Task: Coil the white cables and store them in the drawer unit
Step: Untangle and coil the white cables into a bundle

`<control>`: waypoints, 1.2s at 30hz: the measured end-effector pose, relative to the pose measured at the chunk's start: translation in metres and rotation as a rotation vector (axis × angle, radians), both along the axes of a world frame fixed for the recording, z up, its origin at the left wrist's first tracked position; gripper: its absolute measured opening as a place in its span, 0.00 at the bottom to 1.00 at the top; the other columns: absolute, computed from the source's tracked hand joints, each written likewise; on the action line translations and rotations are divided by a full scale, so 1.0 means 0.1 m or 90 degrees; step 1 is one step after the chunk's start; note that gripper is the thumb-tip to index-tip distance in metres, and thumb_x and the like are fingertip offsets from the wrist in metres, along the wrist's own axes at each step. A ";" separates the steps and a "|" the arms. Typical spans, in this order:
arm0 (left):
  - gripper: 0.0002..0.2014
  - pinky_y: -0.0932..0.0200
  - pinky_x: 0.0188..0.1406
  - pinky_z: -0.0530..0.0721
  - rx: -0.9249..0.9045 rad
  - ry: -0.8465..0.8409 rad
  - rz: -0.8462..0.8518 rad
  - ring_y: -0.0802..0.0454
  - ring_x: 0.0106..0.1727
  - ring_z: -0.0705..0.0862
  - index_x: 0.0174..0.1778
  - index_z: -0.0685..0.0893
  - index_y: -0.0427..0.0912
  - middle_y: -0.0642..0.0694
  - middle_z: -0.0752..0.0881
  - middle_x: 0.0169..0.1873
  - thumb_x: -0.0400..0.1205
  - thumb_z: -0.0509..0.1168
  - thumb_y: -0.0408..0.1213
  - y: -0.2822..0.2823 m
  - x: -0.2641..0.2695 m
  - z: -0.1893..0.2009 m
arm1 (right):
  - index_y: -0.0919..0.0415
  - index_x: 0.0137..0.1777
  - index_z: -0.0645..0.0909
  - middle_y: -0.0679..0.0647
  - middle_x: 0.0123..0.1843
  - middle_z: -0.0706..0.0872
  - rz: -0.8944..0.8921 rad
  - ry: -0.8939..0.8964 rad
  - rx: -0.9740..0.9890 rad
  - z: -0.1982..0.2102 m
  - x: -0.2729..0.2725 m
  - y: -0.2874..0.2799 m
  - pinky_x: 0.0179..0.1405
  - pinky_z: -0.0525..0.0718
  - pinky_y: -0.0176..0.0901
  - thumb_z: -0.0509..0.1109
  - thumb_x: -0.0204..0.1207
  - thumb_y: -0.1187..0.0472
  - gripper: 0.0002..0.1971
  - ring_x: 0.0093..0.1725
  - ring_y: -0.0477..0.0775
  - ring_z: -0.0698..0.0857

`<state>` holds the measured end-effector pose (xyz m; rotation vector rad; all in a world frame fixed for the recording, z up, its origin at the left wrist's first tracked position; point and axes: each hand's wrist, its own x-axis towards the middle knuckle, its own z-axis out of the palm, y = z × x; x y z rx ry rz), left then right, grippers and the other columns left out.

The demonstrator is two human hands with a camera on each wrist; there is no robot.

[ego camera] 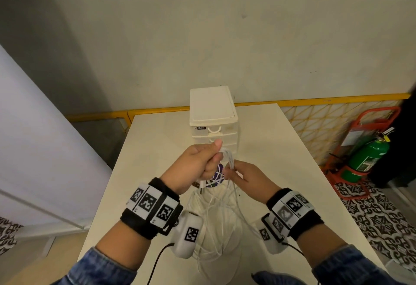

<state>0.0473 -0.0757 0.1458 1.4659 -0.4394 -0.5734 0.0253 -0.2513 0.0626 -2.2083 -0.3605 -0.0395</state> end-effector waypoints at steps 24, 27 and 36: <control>0.19 0.62 0.32 0.82 0.055 -0.066 0.016 0.54 0.24 0.81 0.30 0.75 0.40 0.48 0.77 0.23 0.83 0.55 0.48 0.05 0.04 0.26 | 0.53 0.49 0.81 0.57 0.33 0.81 -0.089 -0.073 0.356 0.38 0.23 0.11 0.43 0.82 0.51 0.61 0.79 0.62 0.08 0.34 0.49 0.81; 0.19 0.66 0.22 0.67 0.104 -0.024 -0.060 0.57 0.18 0.68 0.32 0.75 0.40 0.51 0.71 0.21 0.82 0.54 0.50 0.09 0.03 0.18 | 0.52 0.48 0.83 0.54 0.36 0.81 -0.129 -0.151 0.349 0.52 0.28 -0.04 0.40 0.79 0.42 0.58 0.78 0.70 0.15 0.33 0.44 0.77; 0.23 0.68 0.13 0.55 -0.250 0.205 -0.137 0.58 0.16 0.53 0.29 0.78 0.46 0.57 0.63 0.16 0.84 0.47 0.51 0.00 0.03 0.32 | 0.65 0.57 0.77 0.39 0.38 0.82 -0.067 -0.204 -0.027 0.37 0.36 0.05 0.34 0.74 0.24 0.51 0.80 0.50 0.21 0.34 0.37 0.77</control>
